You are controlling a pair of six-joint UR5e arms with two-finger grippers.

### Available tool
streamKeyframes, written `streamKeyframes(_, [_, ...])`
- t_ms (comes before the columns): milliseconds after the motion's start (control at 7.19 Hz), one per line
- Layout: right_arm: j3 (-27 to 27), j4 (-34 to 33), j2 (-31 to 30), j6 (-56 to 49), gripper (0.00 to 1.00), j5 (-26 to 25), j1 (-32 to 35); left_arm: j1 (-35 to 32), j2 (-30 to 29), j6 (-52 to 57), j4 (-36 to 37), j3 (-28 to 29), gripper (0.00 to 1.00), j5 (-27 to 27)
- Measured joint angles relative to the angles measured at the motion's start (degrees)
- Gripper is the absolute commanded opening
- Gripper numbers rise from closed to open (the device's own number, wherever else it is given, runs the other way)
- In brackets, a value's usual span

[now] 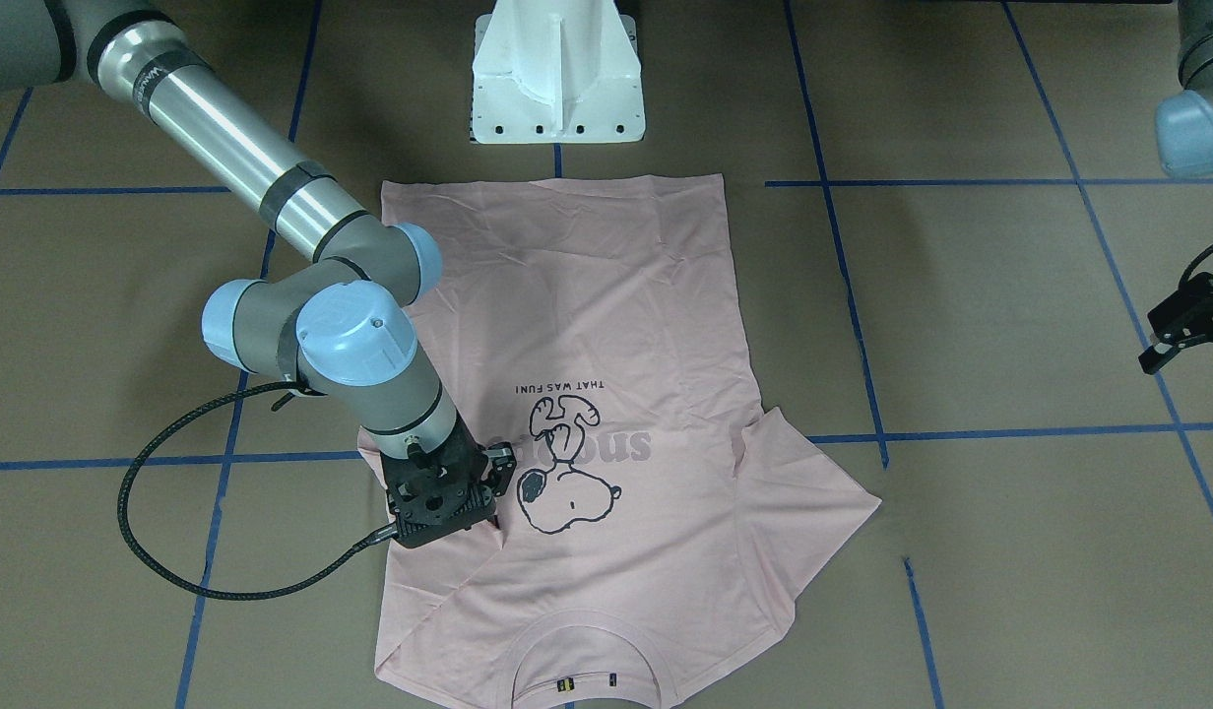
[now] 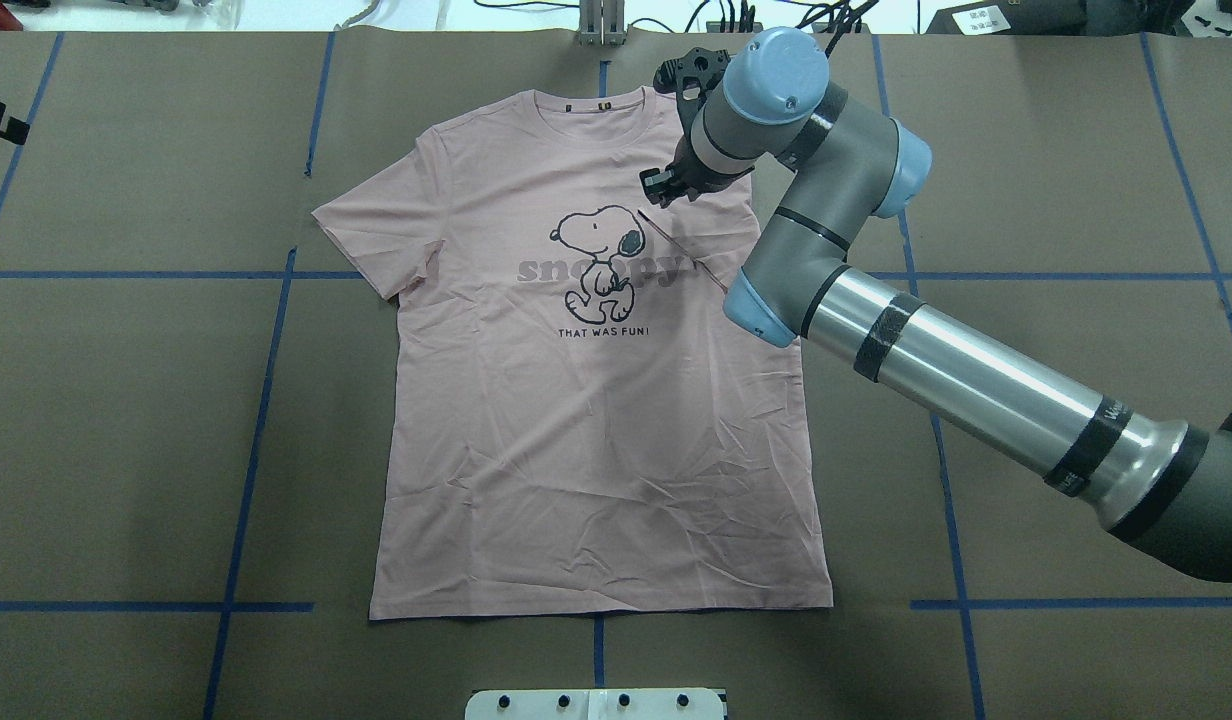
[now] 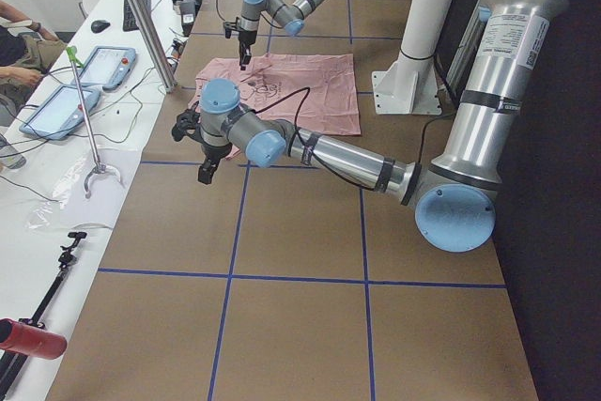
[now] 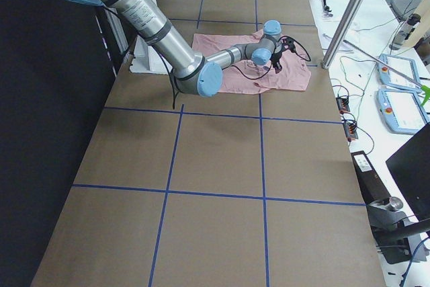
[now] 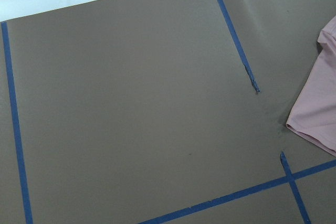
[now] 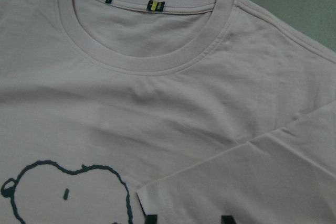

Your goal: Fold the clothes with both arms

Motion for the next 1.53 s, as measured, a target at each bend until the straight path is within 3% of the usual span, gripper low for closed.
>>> streamKeyframes(278, [1.14,-0.85,0.59,6.37,1.00,2.15,0.20,0.67,-1.46,-5.41,0.02,-0.18,1.00,0.40])
streamKeyframes(417, [4.07,-4.39,0.42,10.86,1.00,5.13,0.61,2.95,-3.08,-11.03,0.06,-0.21,1.00,2.07])
streamKeyframes(834, [24.02,-24.46,-6.80,18.53,1.00,9.36,1.65,13.76,-8.39,-28.34,-1.94,2.01,1.00,10.59])
streamKeyframes(1112, [31.49,-29.20,-11.76,18.95,1.00,11.04,2.75,20.72,-12.04,-39.28,-8.68,8.91,1.00,19.65])
streamKeyframes(1251, [33.16,-29.45,-13.24,19.00,1.00,11.29,2.96,23.13,-13.84,-41.58,-12.13,13.80,1.00,24.01])
streamKeyframes(1529, [34.39,-29.49,-14.13,19.04,1.00,11.51,3.07,26.16,-16.64,-42.63,-18.23,22.20,1.00,27.59])
